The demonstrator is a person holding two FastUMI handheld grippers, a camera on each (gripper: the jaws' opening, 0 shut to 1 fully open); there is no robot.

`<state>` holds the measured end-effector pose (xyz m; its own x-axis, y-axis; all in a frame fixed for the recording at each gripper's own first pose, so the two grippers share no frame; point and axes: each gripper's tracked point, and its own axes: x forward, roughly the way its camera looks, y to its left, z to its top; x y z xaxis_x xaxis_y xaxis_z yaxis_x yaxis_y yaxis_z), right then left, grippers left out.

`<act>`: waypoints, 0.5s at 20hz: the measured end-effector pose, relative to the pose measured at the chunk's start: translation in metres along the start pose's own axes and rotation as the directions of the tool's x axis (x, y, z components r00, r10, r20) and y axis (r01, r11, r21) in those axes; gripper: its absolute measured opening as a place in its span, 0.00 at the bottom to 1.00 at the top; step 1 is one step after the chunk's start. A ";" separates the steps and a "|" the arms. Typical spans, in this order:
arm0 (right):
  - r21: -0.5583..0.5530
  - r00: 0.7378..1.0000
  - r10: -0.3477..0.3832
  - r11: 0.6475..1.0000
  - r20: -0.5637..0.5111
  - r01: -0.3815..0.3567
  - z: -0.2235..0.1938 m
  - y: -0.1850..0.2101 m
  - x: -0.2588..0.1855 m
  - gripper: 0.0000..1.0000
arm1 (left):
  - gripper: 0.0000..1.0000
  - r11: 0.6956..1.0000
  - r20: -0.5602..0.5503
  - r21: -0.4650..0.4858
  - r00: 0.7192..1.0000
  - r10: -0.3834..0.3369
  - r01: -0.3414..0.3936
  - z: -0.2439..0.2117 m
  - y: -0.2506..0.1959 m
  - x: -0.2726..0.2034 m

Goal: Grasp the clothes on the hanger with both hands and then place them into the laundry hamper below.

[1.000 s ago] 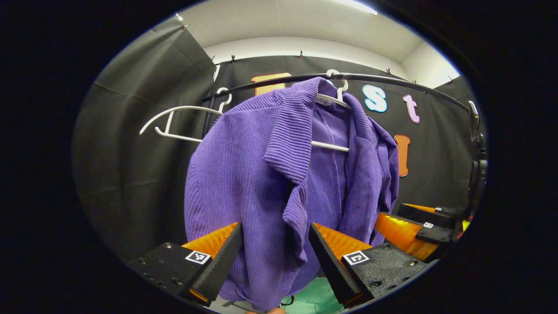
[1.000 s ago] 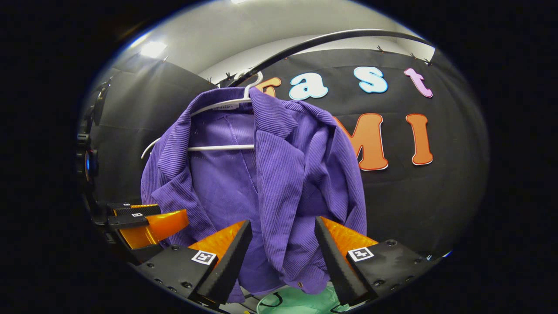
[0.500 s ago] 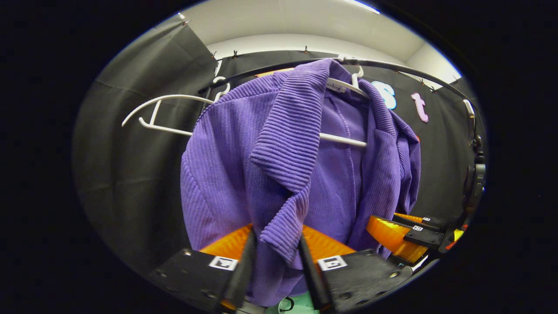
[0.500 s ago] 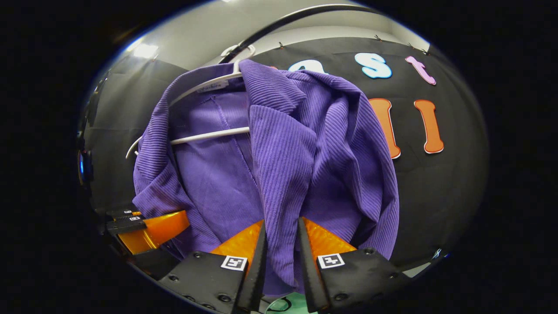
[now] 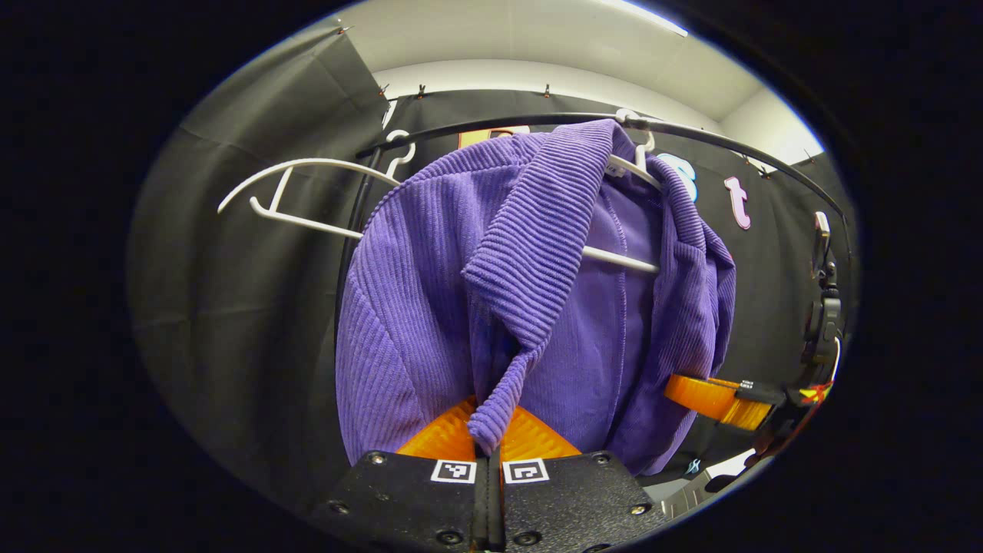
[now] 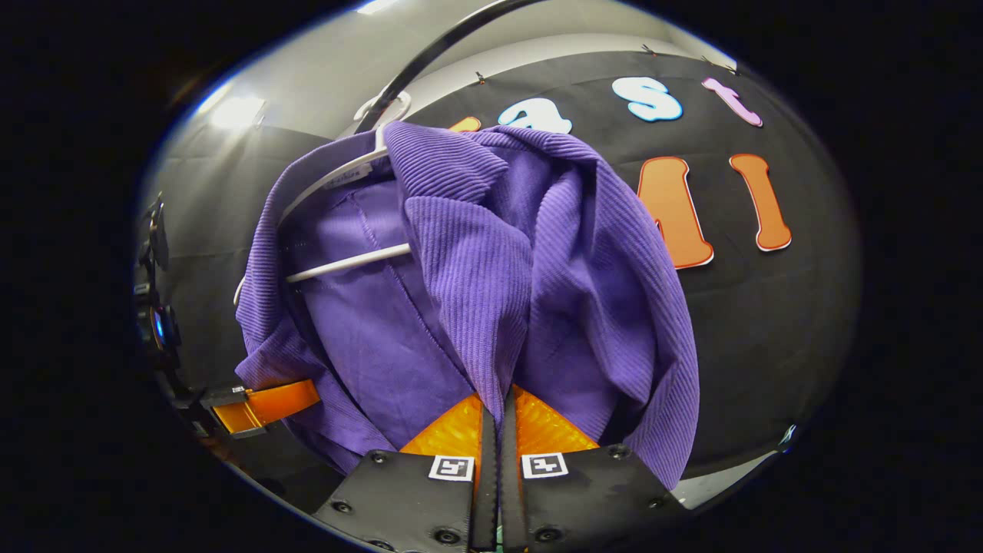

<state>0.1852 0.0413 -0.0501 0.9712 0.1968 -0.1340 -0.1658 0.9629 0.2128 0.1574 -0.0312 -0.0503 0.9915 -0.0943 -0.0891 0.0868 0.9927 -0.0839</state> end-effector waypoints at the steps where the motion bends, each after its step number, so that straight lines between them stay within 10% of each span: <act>1: 0.016 1.000 -0.003 1.000 0.004 0.003 0.007 -0.007 -0.004 0.10 | 0.00 1.000 0.006 0.010 1.000 -0.003 0.003 0.005 0.001 -0.005; 10: 0.167 1.000 0.005 0.986 0.027 -0.009 0.073 -0.059 -0.032 0.10 | 0.00 0.996 0.046 0.084 0.998 -0.048 0.045 0.046 -0.005 -0.047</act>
<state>0.1766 -0.0355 0.0118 0.9747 0.1963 -0.1065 -0.1439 0.9168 0.3726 0.1148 -0.0279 -0.0003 0.9896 -0.1387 -0.0391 0.1386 0.9903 -0.0045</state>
